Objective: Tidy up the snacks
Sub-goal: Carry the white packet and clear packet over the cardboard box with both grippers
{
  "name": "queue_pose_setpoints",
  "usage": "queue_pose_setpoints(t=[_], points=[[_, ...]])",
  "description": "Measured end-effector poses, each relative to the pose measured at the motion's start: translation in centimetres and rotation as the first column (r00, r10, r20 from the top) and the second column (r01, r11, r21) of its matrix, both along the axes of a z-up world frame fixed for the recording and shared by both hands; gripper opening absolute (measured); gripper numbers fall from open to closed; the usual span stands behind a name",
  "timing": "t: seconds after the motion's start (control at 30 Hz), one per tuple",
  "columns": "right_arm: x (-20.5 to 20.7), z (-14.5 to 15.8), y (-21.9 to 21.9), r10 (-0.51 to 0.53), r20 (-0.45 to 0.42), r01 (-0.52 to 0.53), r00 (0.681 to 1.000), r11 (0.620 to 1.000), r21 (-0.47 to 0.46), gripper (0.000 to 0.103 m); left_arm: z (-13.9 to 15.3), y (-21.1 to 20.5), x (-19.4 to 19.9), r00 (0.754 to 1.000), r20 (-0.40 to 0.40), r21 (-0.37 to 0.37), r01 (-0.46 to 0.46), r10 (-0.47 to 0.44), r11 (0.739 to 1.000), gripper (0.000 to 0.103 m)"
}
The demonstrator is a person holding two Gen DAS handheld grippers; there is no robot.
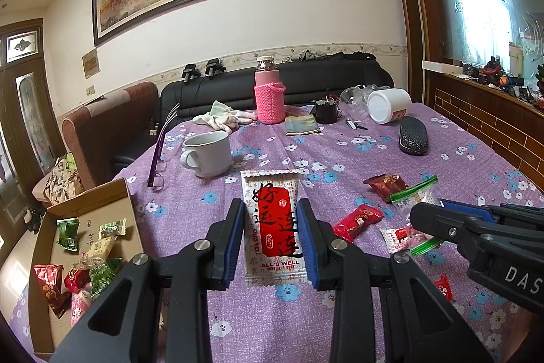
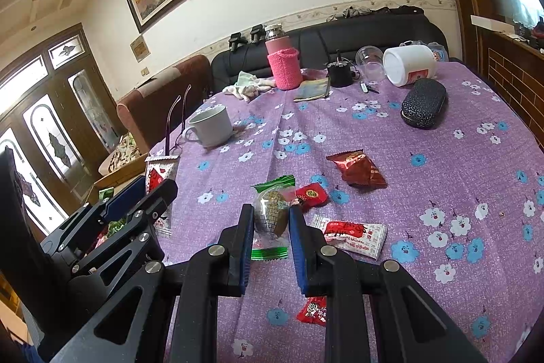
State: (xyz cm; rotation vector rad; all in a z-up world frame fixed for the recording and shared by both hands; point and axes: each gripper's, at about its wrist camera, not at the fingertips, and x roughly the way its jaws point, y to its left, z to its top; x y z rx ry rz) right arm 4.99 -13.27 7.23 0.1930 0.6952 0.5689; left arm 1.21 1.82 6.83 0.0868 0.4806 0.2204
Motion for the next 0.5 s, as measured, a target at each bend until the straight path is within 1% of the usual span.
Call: queue_pose_setpoints(t=[0.23, 0.33, 0.4, 0.5], points=[[-0.1, 0.1, -0.1, -0.001, 0.003, 0.001, 1.0, 1.0, 0.006, 0.022, 0.9, 1.7, -0.9, 0.999, 0.013, -0.053, -0.041, 0.042, 0.998, 0.031], [-0.1, 0.1, 0.0, 0.001, 0.001, -0.001, 1.0, 1.0, 0.003, 0.022, 1.5, 2.8, -1.8, 0.997, 0.032, -0.067, -0.067, 0.069, 0.996, 0.031], [-0.1, 0.0, 0.2, 0.005, -0.001, -0.005, 1.0, 1.0, 0.003, 0.022, 1.7, 3.9, -2.6, 0.996, 0.033, -0.081, -0.08, 0.083, 0.993, 0.031], [-0.2, -0.1, 1.0, 0.023, -0.018, -0.023, 1.0, 1.0, 0.005, 0.022, 1.8, 5.7, -4.1, 0.993, 0.031, -0.082, -0.109, 0.112, 0.991, 0.031]])
